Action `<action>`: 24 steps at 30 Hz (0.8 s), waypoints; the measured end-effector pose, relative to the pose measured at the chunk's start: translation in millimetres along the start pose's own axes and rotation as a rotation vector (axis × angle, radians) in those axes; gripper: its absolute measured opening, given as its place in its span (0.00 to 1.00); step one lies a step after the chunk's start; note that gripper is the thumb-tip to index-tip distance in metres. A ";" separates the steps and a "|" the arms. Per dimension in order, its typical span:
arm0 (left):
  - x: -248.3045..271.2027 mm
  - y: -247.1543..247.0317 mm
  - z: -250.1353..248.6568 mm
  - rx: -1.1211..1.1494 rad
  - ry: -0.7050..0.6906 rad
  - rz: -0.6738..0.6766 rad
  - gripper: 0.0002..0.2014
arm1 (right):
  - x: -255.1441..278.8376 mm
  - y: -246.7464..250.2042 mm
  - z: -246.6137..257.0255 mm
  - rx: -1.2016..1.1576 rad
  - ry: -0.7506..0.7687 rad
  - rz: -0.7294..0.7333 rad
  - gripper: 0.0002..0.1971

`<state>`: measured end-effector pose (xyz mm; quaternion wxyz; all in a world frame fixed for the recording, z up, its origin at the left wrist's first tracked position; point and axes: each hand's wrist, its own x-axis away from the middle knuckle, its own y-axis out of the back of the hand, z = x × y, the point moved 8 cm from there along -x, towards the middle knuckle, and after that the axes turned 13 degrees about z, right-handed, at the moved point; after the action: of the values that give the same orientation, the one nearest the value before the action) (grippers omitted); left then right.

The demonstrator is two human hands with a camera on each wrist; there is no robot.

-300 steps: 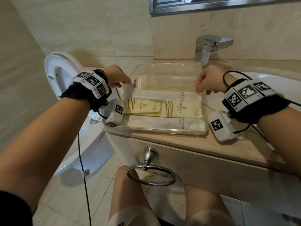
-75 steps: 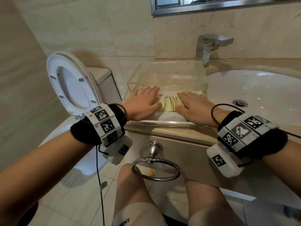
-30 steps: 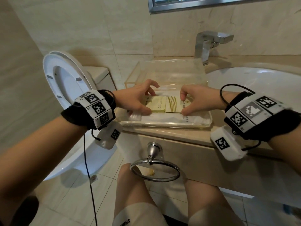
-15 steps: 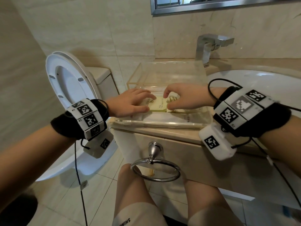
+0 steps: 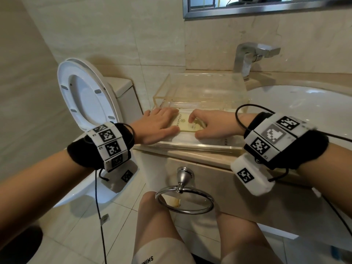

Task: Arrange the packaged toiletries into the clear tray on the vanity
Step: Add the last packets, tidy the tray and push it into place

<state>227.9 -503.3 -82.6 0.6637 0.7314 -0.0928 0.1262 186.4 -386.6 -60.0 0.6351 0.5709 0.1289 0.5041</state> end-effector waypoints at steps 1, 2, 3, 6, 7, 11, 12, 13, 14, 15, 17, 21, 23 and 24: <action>0.0 0.2 0.5 0.035 -0.011 0.003 0.45 | 0.1 0.7 0.1 0.001 0.002 -0.002 0.25; 0.4 2.0 0.3 0.079 -0.030 -0.004 0.46 | 0.4 2.0 0.2 -0.001 0.005 -0.007 0.25; 1.3 5.3 0.3 0.135 -0.052 -0.021 0.46 | 1.5 4.4 0.1 -0.006 0.007 -0.014 0.25; 8.0 22.4 5.5 0.365 -0.086 -0.100 0.40 | 5.1 13.8 -2.2 -0.035 0.022 -0.046 0.24; 10.7 27.9 9.4 0.429 -0.077 -0.118 0.37 | 6.1 16.6 -3.6 -0.042 0.023 -0.052 0.24; 21.0 21.9 18.6 0.484 -0.003 -0.036 0.32 | 8.5 19.2 -5.8 -0.050 0.007 -0.041 0.25; 23.5 16.2 18.1 0.459 0.004 -0.013 0.33 | 8.4 19.2 -5.8 -0.043 0.003 -0.042 0.25; 25.4 10.9 15.2 0.405 0.002 0.000 0.35 | 8.8 19.5 -6.0 -0.040 -0.001 -0.044 0.24; 26.2 6.4 11.6 0.335 -0.008 0.007 0.37 | 9.0 19.8 -6.8 -0.045 -0.006 -0.046 0.24; 26.2 2.9 8.3 0.266 -0.017 0.014 0.38 | 9.4 20.7 -8.0 -0.054 -0.011 -0.052 0.24; 25.5 -0.1 1.2 0.192 -0.029 0.005 0.37 | 10.0 23.0 -11.3 -0.071 -0.026 -0.067 0.23; 24.0 -0.2 -5.9 0.109 -0.081 -0.005 0.42 | 11.0 24.7 -19.0 -0.080 -0.054 -0.091 0.23; 23.9 -1.0 -5.6 0.069 -0.104 0.001 0.47 | 11.6 25.5 -24.0 -0.093 -0.062 -0.103 0.23; 23.8 -1.6 -4.5 0.059 -0.110 0.008 0.47 | 12.2 26.0 -27.0 -0.111 -0.067 -0.105 0.23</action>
<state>250.7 -497.9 -76.4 0.6352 0.7562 -0.1280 0.0911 159.2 -365.0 -41.2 0.6953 0.5440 0.1092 0.4569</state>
